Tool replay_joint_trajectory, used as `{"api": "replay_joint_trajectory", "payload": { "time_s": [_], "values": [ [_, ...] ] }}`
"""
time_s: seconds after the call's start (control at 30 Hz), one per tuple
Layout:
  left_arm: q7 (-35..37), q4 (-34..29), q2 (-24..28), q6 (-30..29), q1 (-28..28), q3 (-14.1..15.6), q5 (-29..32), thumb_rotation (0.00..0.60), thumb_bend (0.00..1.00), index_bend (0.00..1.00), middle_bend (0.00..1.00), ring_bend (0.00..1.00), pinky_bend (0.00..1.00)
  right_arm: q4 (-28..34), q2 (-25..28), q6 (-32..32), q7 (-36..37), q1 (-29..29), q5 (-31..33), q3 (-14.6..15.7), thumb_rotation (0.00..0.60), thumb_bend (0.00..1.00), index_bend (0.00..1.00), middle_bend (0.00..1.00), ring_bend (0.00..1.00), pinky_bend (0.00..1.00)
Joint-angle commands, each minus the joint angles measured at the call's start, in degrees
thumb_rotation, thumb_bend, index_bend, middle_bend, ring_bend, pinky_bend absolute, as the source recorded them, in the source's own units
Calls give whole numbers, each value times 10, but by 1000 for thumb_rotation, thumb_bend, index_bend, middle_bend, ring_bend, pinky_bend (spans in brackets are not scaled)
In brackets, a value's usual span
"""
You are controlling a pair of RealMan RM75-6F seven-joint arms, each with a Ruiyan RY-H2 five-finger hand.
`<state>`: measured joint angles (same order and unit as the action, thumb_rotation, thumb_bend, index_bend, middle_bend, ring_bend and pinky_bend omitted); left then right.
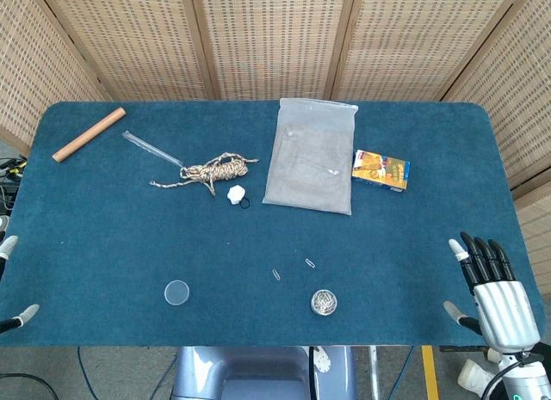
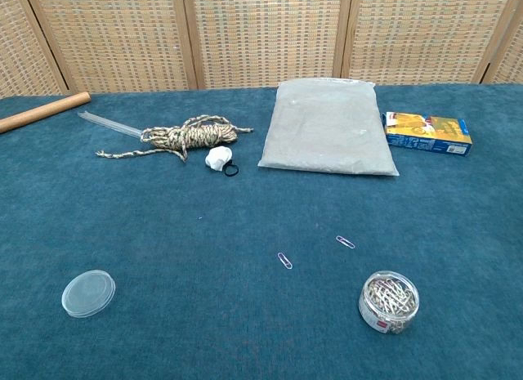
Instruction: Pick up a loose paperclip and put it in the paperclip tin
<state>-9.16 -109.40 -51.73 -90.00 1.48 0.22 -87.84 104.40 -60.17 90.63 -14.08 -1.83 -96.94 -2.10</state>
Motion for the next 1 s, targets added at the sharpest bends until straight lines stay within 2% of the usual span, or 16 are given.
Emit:
{"api": "replay_joint_trajectory", "payload": {
  "time_s": [0.03,0.23,0.3,0.33,0.47,0.5,0.57,0.67,0.77,1.0],
  "values": [
    [0,0,0,0,0,0,0,600,0,0,0,0,0,0,0,0,-1,0,0,0,600,0,31,0,0,0],
    [-3,-1,-1,1,-1,-1,1,600,0,0,0,0,0,-6,-3,-16,2,-8,12,-3,600,0,31,0,0,0],
    [-5,-1,-2,0,-1,-3,2,600,0,0,0,0,0,-7,-1,-29,4,-17,17,-7,600,32,37,0,0,0],
    [-7,-1,-2,1,-2,-3,4,600,0,0,0,0,0,-9,0,-37,6,-23,19,-10,600,89,44,0,0,0],
    [-16,-4,-6,10,-7,-7,14,600,0,0,0,0,0,-7,12,-94,6,-67,22,-26,600,469,111,0,0,0],
    [-19,-5,-8,12,-9,-9,17,600,0,0,0,0,0,-5,19,-120,5,-87,17,-30,600,528,129,0,0,0],
    [-20,-1,-14,21,-20,-20,25,600,0,0,0,0,0,-11,25,-219,16,-162,1,-43,600,697,194,0,0,0],
    [-21,10,-21,28,-28,-24,29,600,0,0,0,0,0,-30,18,-297,33,-223,1,-53,600,861,259,0,0,0],
    [-23,16,-27,38,-34,-28,42,600,0,0,0,0,0,-53,-1,-350,33,-270,-5,-56,600,924,278,0,0,0],
    [-37,17,-33,57,-46,-38,76,600,0,0,0,0,0,-91,-44,-413,43,-339,-22,-53,600,964,354,0,0,0]
  ]
}}
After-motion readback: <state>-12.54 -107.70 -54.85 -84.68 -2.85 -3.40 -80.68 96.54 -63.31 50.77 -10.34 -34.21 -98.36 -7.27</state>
